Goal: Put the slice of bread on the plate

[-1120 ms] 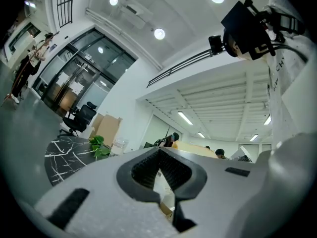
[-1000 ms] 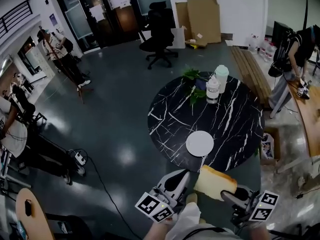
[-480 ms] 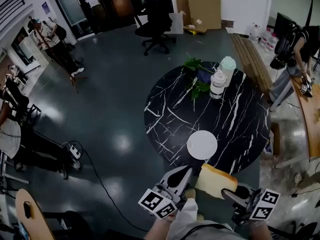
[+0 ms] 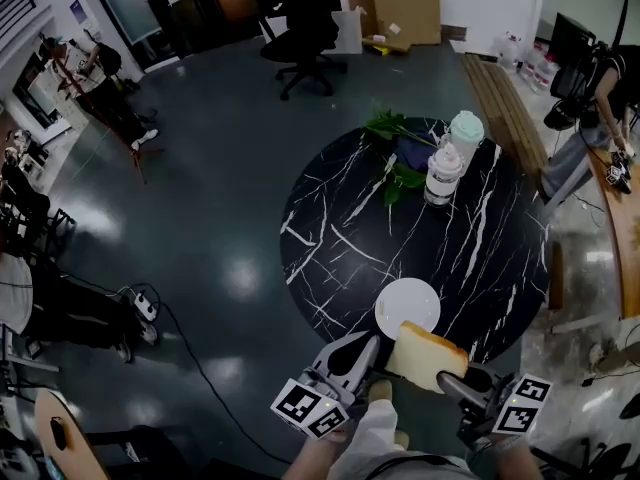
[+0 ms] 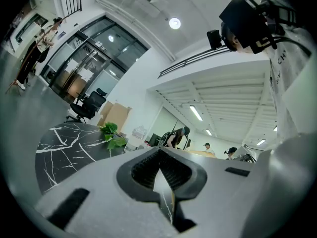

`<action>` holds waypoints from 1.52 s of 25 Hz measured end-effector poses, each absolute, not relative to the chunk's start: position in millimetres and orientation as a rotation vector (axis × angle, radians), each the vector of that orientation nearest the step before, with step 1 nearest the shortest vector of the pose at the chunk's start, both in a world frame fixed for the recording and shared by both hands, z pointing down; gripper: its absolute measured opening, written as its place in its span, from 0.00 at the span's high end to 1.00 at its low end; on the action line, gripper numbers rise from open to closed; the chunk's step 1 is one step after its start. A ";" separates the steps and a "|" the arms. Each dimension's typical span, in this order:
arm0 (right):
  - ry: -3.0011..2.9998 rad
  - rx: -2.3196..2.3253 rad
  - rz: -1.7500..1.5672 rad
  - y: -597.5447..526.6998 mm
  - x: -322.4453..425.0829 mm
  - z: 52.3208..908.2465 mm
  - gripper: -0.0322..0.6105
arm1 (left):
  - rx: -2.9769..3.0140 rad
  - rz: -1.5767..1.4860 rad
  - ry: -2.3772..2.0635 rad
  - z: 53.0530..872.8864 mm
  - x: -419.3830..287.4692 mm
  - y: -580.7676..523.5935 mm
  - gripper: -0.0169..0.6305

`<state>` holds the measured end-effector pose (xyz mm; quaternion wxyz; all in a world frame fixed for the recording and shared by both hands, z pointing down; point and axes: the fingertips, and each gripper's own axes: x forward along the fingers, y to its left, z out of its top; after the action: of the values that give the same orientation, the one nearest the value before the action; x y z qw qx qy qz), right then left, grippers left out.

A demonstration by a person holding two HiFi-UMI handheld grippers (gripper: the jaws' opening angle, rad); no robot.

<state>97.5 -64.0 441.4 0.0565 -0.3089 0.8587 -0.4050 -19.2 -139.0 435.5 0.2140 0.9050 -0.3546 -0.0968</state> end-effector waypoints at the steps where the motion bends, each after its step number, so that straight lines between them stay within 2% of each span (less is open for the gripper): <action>1: 2.590 -0.948 -1.256 -72.1 97.9 448.2 0.80 | 2.507 -0.263 -0.988 439.0 -20.3 -144.7 0.96; 8: 2.387 -0.999 -1.538 -121.2 95.9 498.9 0.80 | 2.483 -0.209 -1.001 465.3 -22.6 -173.1 0.96; 27: 2.098 -0.916 -1.943 -175.3 73.1 561.8 0.80 | 2.404 -0.207 -1.086 515.4 -40.3 -205.8 0.96; 35: 2.233 -1.005 -1.905 -172.3 75.9 565.9 0.80 | 2.401 -0.214 -1.074 516.3 -42.0 -205.3 0.96; 38: 2.355 -1.115 -1.858 -170.7 79.8 571.9 0.74 | 2.401 -0.220 -1.063 515.9 -41.0 -204.5 0.96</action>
<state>79.8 -170.7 571.9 -0.0291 -0.3482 0.7356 -0.5803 -41.0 -204.5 515.9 0.2506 0.8822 -0.3904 -0.0807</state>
